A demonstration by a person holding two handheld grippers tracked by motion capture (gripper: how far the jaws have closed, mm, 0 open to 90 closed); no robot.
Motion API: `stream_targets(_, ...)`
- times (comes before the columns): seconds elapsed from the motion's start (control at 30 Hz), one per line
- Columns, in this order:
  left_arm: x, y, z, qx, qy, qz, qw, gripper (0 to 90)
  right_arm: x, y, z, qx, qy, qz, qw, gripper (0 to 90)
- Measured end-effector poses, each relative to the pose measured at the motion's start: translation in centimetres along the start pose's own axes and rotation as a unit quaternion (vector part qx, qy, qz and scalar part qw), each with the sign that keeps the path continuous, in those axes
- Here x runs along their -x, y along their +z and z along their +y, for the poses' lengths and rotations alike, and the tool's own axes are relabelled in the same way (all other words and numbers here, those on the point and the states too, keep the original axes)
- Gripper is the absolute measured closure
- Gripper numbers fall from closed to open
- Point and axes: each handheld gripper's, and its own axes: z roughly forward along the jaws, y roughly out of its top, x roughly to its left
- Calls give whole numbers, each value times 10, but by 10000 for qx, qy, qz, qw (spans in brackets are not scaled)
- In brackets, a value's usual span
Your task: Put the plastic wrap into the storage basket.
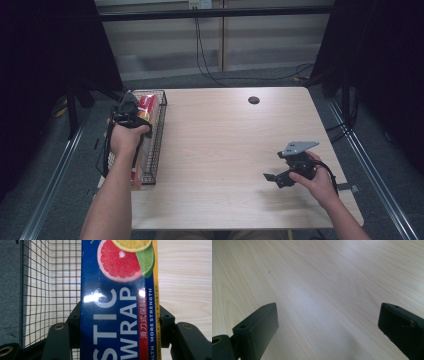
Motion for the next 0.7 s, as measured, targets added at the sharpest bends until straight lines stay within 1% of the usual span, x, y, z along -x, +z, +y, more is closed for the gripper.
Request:
stream_targets(0.03,0,0,0,4,-51,-18,10000,421,0,0,0,0,1,2,10000,25)
stream_targets(0.07,-1,0,0,-20,11,-25,10000,421,0,0,0,-3,-3,6,10000,25)
stream_targets(0.17,-2,2,-1,-27,-12,-8,10000,421,0,1,0,-24,5,25,10000,25)
stream_targets(0.2,-1,3,-1,-38,-89,7,10000,421,0,1,0,-26,0,30,10000,25)
stream_targets(0.23,-1,4,-1,-39,-117,-10,9999,421,-1,1,0,-28,-2,28,10000,25)
stream_targets(0.27,-1,4,-1,-53,-77,-24,10000,421,-1,1,0,-28,-5,18,10000,25)
stream_targets(0.37,-1,6,-2,-55,-127,-45,9999,420,-1,1,0,-9,-9,9,10000,25)
stream_targets(0.47,-2,7,-2,-87,-110,21,9999,420,-1,1,0,-21,-9,24,10000,25)
stream_targets(0.53,-2,8,-3,-107,-155,-34,9998,420,-1,1,0,-24,-15,22,10000,25)
stream_targets(0.63,-3,9,-3,-102,-140,-11,9998,419,-1,1,0,-24,-17,21,10000,25)
stream_targets(0.7,-3,10,-4,-110,-162,-39,9998,419,-1,1,0,-19,-15,23,10000,25)
